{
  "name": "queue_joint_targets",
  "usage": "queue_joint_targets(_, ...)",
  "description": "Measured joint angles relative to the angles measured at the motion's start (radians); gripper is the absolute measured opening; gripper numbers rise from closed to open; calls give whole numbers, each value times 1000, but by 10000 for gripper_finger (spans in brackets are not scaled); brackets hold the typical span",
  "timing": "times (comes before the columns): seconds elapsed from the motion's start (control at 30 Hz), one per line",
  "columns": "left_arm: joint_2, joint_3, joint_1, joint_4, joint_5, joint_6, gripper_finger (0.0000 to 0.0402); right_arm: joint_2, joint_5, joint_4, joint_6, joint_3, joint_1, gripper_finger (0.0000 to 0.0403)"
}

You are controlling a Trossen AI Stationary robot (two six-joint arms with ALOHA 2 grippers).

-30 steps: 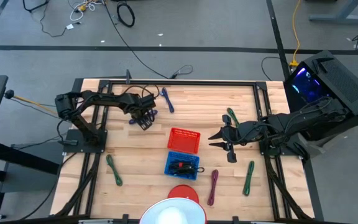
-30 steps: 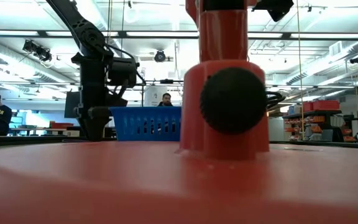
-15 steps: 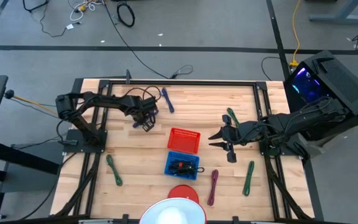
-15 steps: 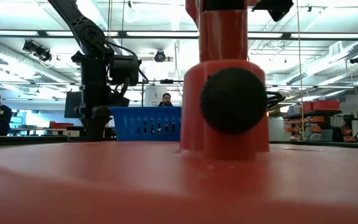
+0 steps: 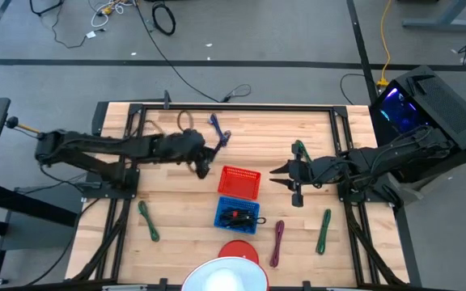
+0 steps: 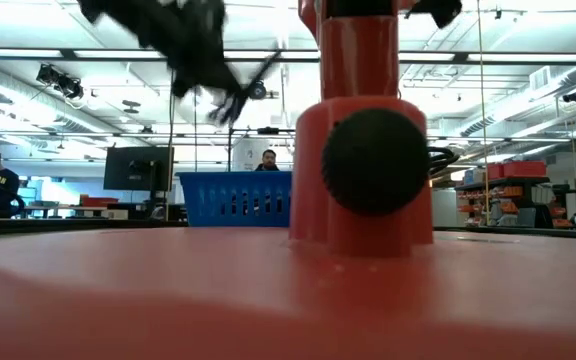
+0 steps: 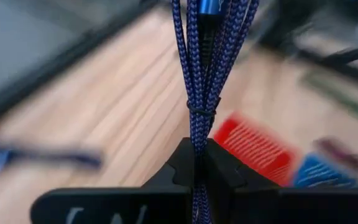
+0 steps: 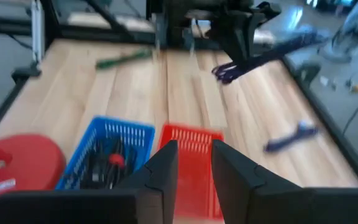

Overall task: Pick & Place USB Port
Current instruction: Put the large blue USB cable into the red bin

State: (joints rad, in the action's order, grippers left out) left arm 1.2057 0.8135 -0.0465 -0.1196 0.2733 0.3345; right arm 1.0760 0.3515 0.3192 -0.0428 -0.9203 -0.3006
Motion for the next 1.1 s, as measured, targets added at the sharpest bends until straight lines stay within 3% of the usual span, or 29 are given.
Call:
queue_joint_targets(0.2, -20, 0, 164, 318, 46, -152, 16, 32, -18, -210, 107, 0, 21, 98)
queue_joint_targets(0.43, 58, 0, 251, 585, 100, -276, 15, 113, -135, -408, 157, 0, 64, 98)
queue_joint_targets(0.77, 179, 0, 253, 736, 89, -289, 15, 190, -234, -594, 178, 0, 140, 98)
queue_joint_targets(0.93, 188, 0, 254, 768, 88, -290, 15, 214, -246, -627, 175, 0, 173, 98)
queue_joint_targets(1.1, 189, 0, 254, 772, 88, -289, 15, 250, -334, -709, 154, 0, 201, 98)
